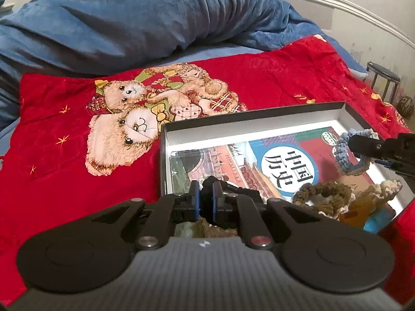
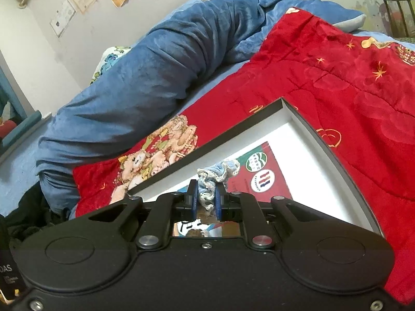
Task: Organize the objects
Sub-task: 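Lower the black scrunchie with the left gripper while the right lowers the blue scrunchie, then open both grippers to drop the scrunchies into the black box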
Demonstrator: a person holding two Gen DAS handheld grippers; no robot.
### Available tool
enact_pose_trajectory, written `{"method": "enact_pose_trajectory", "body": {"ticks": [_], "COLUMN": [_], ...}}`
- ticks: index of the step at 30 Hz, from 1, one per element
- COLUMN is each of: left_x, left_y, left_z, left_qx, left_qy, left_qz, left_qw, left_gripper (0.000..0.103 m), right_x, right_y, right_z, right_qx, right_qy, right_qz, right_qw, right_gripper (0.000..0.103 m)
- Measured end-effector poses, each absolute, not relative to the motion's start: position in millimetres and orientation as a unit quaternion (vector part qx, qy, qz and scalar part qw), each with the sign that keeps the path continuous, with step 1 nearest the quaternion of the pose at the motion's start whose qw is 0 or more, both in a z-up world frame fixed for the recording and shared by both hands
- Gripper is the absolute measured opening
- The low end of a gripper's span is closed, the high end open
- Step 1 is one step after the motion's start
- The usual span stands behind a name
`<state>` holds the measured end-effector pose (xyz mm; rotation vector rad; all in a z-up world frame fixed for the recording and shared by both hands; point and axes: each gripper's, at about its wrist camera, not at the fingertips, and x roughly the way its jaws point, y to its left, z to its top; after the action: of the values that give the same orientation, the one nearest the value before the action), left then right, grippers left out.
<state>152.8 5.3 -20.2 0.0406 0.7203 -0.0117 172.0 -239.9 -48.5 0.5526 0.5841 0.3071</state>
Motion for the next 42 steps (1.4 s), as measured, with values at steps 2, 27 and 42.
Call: {"method": "enact_pose_trajectory", "body": {"ticks": [2,27,42], "left_x": [153.3,154.8,142.7], "left_y": [5.7,5.8,3.7], "left_z": [-21.1,-24.4,-10.7], "left_qx": [0.02,0.011,0.024], "left_qy": [0.355,0.372,0.347], "left_qz": [-0.003,-0.006,-0.018], "left_qw": [0.935,0.928,0.937], "left_gripper": [0.012,0.013,0.073], "right_x": [172.7,171.8,153.9], "right_y": [-239.5,-236.0,-227.3], "right_z": [-51.1,-54.9,-24.8], "right_qx": [0.271,0.269,0.265], "right_qy": [0.286,0.284,0.27], "right_qz": [0.15,0.148,0.147], "right_qw": [0.907,0.908,0.914], "right_gripper": [0.013,0.016,0.09]}}
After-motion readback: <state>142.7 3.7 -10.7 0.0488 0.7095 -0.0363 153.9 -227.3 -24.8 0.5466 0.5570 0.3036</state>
